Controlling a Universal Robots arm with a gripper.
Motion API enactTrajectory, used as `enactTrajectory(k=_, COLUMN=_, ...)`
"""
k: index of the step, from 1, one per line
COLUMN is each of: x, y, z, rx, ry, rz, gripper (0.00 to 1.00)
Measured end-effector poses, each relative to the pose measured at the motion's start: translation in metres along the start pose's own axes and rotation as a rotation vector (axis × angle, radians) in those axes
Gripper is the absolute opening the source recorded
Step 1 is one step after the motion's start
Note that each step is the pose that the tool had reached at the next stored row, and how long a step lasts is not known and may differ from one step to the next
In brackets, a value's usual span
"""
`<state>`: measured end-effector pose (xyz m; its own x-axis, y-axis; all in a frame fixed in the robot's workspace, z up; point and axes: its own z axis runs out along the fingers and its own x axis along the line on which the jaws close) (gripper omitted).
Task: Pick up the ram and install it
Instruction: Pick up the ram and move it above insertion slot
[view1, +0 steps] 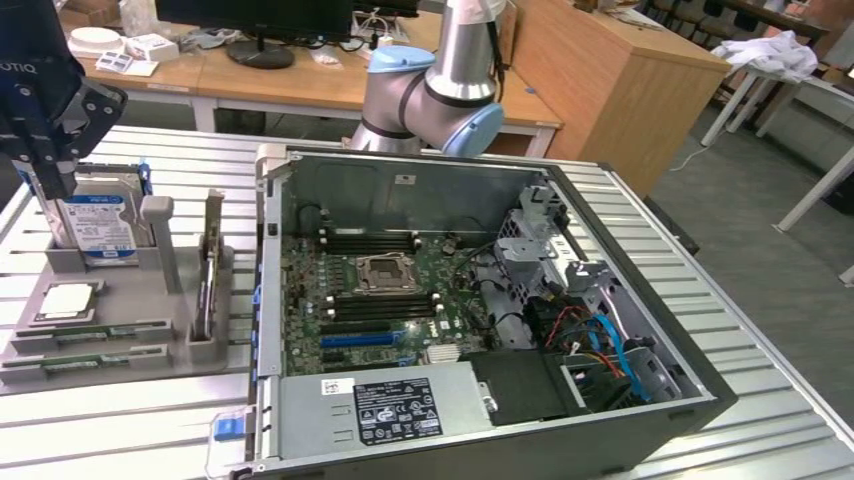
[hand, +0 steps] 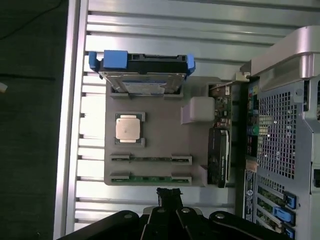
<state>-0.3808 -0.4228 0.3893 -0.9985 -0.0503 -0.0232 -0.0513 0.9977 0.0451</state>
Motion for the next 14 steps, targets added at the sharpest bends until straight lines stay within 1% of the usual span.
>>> enactTrajectory(k=2, x=0.0000, y=0.0000, z=0.0000, rx=-0.0004, ry=0.0013, rz=-0.030, gripper=0.11)
enactTrajectory(k=14, x=0.0000, y=0.0000, z=0.0001, rx=-0.0054, ry=0.0111, rz=-0.248, gripper=0.11)
